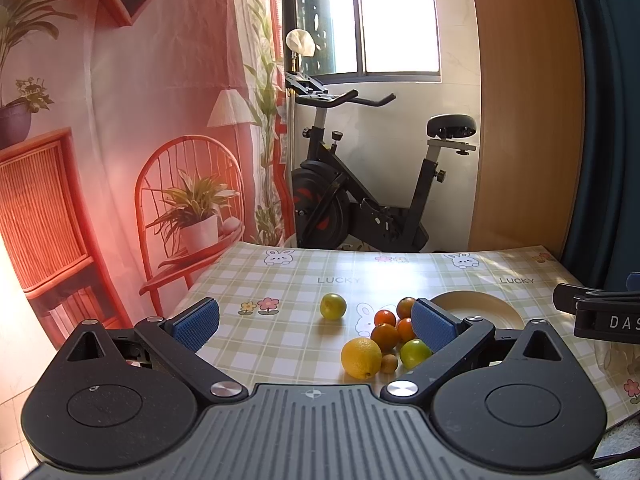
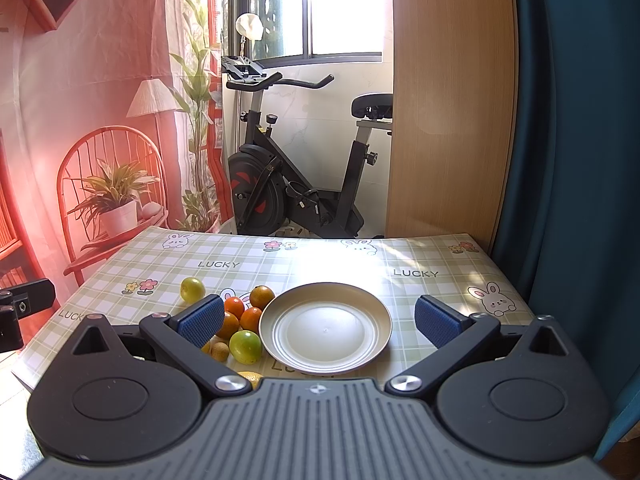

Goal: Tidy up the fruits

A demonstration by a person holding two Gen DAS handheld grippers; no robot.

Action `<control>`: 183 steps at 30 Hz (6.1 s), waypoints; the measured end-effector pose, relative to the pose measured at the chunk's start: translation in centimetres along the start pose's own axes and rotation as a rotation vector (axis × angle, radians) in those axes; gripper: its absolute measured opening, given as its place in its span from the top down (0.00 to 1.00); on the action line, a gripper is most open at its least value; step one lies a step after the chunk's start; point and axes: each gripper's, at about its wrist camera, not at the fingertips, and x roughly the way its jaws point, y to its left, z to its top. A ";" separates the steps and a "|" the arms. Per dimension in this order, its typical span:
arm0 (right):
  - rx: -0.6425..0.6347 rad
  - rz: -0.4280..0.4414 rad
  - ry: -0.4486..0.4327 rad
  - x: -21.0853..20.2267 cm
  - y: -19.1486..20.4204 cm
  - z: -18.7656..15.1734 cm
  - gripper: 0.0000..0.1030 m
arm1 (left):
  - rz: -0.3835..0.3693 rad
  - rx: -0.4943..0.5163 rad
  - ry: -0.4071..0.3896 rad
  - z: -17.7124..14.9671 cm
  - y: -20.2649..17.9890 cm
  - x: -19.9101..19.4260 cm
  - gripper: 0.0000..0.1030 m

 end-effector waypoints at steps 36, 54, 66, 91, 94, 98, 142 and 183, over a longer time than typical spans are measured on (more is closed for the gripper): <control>-0.006 0.002 -0.001 0.4 -0.2 0.4 0.00 | -0.021 0.010 0.015 0.5 0.4 0.4 0.00; -0.019 0.114 -0.171 4.1 -1.4 1.5 0.00 | 0.013 -0.024 -0.087 2.3 1.8 4.8 0.00; -0.154 0.232 -0.163 8.6 0.3 0.4 0.00 | -0.101 -0.081 -0.018 0.4 1.9 10.1 0.06; -0.213 0.245 0.106 14.4 2.1 -6.1 0.00 | -0.133 -0.128 0.169 -5.0 -0.1 15.4 0.08; -0.209 0.258 0.148 15.0 1.8 -6.8 0.00 | -0.135 -0.165 0.173 -5.4 0.1 15.1 0.08; -0.210 0.272 0.183 15.4 1.3 -7.7 0.00 | -0.114 -0.148 0.195 -5.5 -0.6 15.2 0.08; -0.151 0.441 0.315 16.8 1.5 -10.5 0.27 | -0.510 -0.060 0.350 -8.7 -4.9 17.8 0.45; -0.060 0.463 0.306 17.7 1.3 -10.9 0.35 | -0.574 -0.045 0.396 -9.7 -6.4 18.7 0.54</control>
